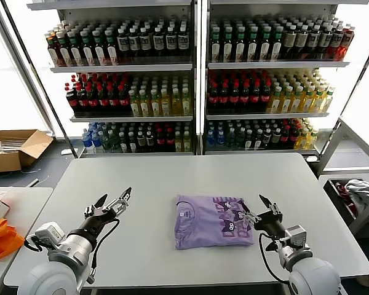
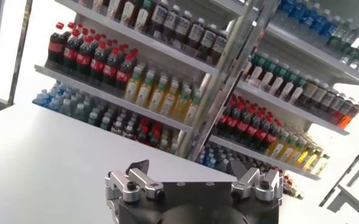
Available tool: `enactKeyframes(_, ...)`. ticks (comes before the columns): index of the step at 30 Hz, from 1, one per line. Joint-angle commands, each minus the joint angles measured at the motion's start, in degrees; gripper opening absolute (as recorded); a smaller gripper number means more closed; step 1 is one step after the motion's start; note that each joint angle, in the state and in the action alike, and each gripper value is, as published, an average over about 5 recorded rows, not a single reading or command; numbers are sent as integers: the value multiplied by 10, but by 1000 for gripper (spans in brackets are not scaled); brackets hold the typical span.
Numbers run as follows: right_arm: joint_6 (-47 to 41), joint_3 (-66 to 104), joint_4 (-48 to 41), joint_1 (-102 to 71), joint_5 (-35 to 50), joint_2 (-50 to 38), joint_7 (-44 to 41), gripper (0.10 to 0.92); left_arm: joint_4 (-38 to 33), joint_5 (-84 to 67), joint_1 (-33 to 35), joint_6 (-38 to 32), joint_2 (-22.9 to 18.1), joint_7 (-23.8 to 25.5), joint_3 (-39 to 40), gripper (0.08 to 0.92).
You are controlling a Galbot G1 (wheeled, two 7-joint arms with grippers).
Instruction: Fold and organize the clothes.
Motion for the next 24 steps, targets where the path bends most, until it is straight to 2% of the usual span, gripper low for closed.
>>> enactKeyframes(1,-40,-211,-49,113,-45,72,98,698,-5,25,9,-7,5,25,-1,822)
enactKeyframes(6,-49,-281,-147,164,-66,130,146,809,-1,26,19,-8,11,30,-15,823)
enactKeyframes(14,-64,-292,-226,178,-77,155,151,823,13,30,40,-17,2,43,-26,823)
enactKeyframes(20,-88,-263,-174,151,-61,119,135,823,23,31,35,-19,0,48,-18,823)
enactKeyframes(24,-50,-213,-93,143,-21,95,137,823,31,36,29,-21,1,53,-10,823)
